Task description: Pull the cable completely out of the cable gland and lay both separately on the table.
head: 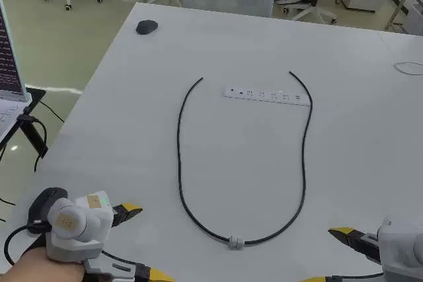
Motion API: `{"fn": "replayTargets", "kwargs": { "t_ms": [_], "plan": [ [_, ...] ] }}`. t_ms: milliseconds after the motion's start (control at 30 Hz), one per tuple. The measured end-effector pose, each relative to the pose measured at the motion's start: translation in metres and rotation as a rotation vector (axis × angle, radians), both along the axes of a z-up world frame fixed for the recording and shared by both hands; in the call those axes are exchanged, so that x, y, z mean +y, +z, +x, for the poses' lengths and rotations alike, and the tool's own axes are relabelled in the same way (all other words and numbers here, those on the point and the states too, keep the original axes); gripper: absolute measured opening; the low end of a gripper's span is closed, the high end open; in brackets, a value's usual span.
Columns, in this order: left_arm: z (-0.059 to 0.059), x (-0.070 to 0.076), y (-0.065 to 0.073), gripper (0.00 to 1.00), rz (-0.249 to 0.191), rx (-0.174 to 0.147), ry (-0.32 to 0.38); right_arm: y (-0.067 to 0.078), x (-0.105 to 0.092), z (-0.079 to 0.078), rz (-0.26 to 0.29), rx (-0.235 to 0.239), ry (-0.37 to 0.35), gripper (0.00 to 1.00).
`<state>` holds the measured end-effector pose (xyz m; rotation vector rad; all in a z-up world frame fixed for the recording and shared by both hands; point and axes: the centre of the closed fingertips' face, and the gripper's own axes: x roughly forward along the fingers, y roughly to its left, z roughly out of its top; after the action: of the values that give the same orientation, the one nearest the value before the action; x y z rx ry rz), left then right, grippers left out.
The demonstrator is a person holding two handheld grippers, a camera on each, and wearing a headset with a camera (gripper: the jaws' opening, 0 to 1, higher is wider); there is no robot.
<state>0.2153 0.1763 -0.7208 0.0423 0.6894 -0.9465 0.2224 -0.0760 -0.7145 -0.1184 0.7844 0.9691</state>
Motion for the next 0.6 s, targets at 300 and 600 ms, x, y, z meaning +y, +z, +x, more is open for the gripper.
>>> {"fn": "replayTargets", "kwargs": {
  "t_ms": [300, 600],
  "plan": [
    [0.003, -0.002, -0.002, 0.97, 0.012, -0.005, -0.015, -0.002, -0.001, -0.001, -0.008, 0.007, -0.001, 0.90],
    [0.004, -0.002, 0.000, 0.97, 0.009, -0.011, 0.007, -0.002, -0.002, 0.012, 0.005, -0.003, -0.007, 0.89]
  ]
}}
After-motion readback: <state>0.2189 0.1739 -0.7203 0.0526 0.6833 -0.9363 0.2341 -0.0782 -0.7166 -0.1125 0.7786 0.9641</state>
